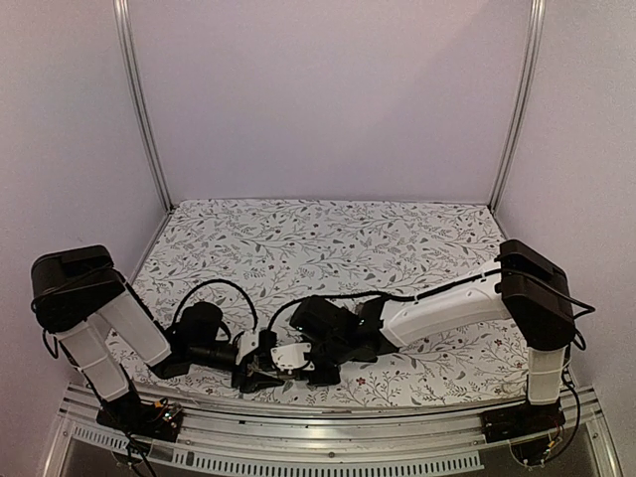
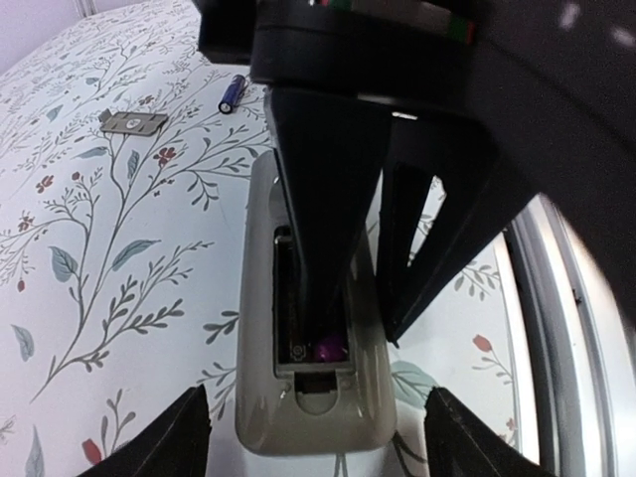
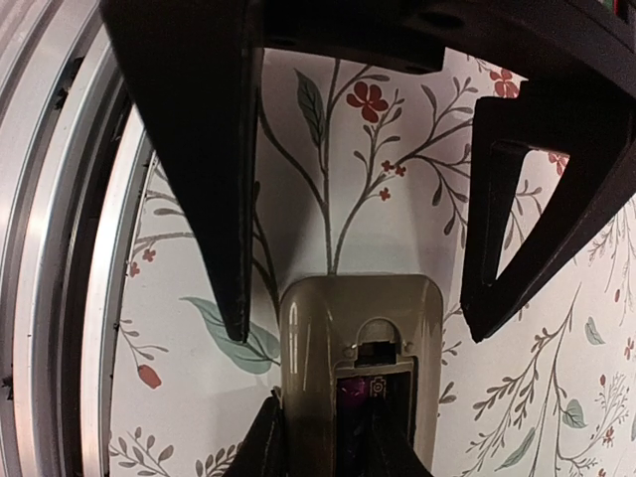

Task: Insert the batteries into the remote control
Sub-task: Adjust the battery in the battery compartment.

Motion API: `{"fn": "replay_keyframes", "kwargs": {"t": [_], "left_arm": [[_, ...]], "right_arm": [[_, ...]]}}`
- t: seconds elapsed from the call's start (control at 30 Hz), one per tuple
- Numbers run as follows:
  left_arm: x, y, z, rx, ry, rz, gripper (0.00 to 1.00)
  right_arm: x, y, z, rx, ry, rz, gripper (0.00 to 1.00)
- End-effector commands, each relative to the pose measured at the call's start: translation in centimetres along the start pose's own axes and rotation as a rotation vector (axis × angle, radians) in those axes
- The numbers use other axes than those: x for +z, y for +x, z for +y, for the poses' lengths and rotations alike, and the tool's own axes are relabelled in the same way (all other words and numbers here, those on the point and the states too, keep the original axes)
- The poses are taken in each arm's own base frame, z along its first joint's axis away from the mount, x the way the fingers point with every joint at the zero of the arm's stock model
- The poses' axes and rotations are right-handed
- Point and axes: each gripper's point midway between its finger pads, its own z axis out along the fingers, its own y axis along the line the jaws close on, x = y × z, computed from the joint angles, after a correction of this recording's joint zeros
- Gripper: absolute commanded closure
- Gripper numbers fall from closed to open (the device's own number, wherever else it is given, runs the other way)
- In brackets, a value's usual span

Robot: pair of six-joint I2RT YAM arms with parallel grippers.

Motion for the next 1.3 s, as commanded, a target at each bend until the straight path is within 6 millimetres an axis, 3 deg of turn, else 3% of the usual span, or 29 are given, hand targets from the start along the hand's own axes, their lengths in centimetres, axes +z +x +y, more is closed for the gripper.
{"fn": "replay_keyframes", "kwargs": {"t": [0.0, 0.2, 0.33, 0.57, 0.77, 1.07, 1.27], "left_arm": [[-0.3, -1.3, -1.0, 0.084, 0.028, -0.070, 0.26], [-1.9, -3.3, -1.0, 0.130, -0.029, -0.171, 0.27], [-2.6, -3.7, -2.9, 0.127, 0.063, -0.204, 0.27], [-0.7, -2.2, -1.3, 0.038, 0.046, -0.112, 0.28], [-0.4, -1.6, -0.8, 0.020, 0.021, -0.082, 0.27], [0.0, -1.1, -0.9, 0.014, 0.038, -0.060, 0.26], [-0.1, -1.1, -1.1, 0.019, 0.042, -0.062, 0.26]], "right_arm": [[2.2, 4.9, 4.1, 0.075, -0.117, 0.123, 1.00], [2.1, 4.8, 3.5, 0.156, -0.104, 0.090, 1.00], [2.1, 5.1, 2.7, 0.178, -0.077, 0.091, 1.00], [2.3, 4.9, 2.3, 0.191, -0.068, 0.085, 1.00], [1.8, 4.1, 1.7, 0.187, -0.048, 0.070, 0.76], [0.0, 0.3, -0.4, 0.167, -0.008, -0.015, 0.66], [-1.0, -1.5, -0.6, 0.157, -0.021, -0.070, 0.61]]}}
